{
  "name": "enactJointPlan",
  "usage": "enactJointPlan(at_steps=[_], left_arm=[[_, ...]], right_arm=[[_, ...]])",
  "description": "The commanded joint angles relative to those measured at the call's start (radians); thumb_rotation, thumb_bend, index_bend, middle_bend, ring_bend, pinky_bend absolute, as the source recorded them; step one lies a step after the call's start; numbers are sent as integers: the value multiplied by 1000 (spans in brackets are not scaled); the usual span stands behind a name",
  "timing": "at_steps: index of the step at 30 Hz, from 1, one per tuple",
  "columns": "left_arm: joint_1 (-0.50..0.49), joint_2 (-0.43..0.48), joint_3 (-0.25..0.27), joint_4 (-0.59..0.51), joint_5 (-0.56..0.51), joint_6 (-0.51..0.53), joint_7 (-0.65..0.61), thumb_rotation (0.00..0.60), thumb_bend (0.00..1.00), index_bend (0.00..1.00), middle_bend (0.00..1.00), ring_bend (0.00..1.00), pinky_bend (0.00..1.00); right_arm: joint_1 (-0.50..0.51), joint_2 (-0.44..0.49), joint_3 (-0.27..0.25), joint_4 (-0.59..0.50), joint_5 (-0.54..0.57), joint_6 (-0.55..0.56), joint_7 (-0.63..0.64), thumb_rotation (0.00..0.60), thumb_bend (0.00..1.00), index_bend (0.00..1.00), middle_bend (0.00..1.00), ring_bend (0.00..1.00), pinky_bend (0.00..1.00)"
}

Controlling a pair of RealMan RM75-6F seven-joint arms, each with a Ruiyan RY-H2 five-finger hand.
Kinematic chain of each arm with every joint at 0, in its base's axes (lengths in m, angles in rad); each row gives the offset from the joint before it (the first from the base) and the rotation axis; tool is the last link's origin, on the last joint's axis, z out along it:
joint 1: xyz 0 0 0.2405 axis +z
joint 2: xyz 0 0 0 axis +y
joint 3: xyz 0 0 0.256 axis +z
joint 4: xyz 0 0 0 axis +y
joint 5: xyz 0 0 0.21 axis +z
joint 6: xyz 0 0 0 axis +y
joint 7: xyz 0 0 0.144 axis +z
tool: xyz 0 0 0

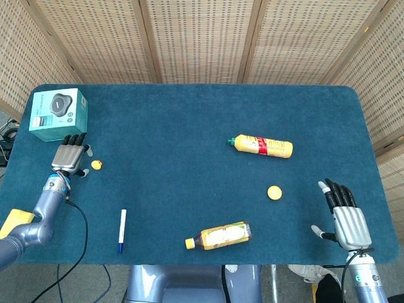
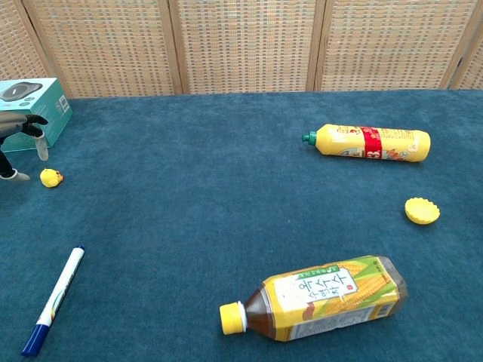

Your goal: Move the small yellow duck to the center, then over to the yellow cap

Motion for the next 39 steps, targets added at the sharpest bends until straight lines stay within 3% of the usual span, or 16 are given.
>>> enactJointPlan(at_steps=[1, 39], left_arm=[[-8, -15, 2, 15, -11, -4, 7, 600, 258, 387, 0, 0, 0], [-30, -68, 33, 28, -61, 14, 92, 600, 277, 436, 0, 0, 0]], right_arm=[[1, 1, 1, 0, 2, -1, 2, 600, 83, 33, 0, 0, 0], [-5, 26, -4, -20, -13, 14, 44, 600, 84, 44, 0, 0, 0]])
